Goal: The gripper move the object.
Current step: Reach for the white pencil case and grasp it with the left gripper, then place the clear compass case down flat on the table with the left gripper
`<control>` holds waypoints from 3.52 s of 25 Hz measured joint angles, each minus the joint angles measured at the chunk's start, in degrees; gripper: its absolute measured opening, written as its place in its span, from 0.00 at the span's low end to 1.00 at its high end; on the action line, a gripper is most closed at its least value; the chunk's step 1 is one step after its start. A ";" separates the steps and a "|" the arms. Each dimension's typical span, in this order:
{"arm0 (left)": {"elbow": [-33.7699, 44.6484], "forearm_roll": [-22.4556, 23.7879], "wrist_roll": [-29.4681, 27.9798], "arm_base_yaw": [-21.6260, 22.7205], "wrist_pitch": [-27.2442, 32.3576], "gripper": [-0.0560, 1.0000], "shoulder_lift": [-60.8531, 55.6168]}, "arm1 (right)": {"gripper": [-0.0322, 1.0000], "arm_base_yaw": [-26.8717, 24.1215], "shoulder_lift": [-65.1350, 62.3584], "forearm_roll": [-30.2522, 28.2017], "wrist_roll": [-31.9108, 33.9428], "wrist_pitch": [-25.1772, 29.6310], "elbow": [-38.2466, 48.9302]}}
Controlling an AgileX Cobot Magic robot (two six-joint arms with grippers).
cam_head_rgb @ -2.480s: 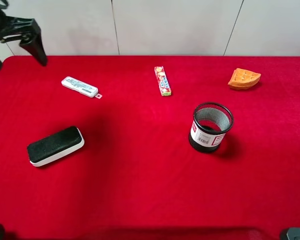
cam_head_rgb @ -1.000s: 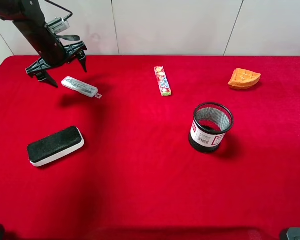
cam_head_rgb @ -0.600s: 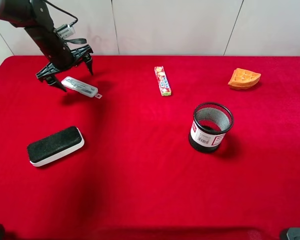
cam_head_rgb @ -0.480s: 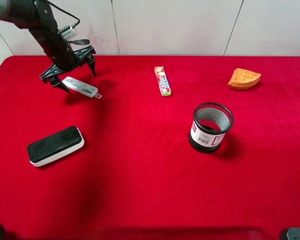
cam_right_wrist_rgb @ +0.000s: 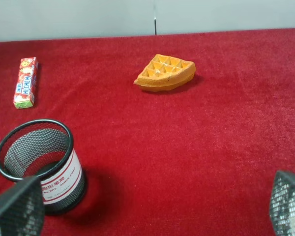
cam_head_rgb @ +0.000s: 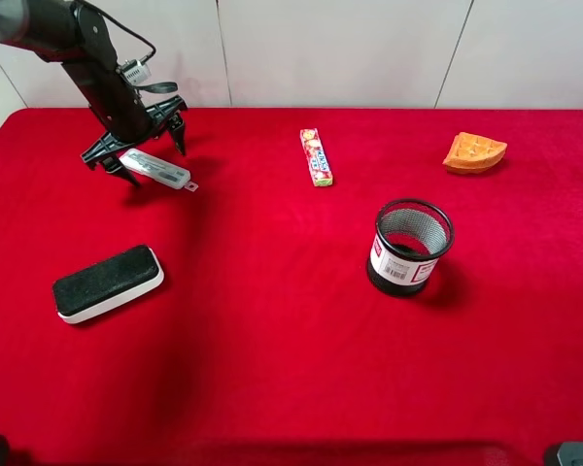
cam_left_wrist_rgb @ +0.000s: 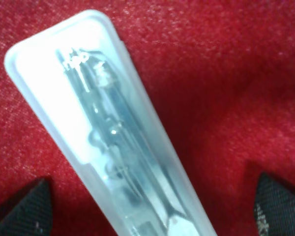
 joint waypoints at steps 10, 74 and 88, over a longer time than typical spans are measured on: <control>0.00 0.00 -0.23 0.00 -0.44 0.73 0.08 | 0.70 0.00 0.00 0.00 0.00 0.00 0.00; -2.92 1.25 19.03 -8.38 18.82 0.43 -12.29 | 0.70 0.00 0.00 0.00 0.00 0.00 0.00; -2.92 1.25 19.14 -21.22 19.28 0.43 -12.42 | 0.70 0.00 0.00 0.00 0.00 0.00 0.00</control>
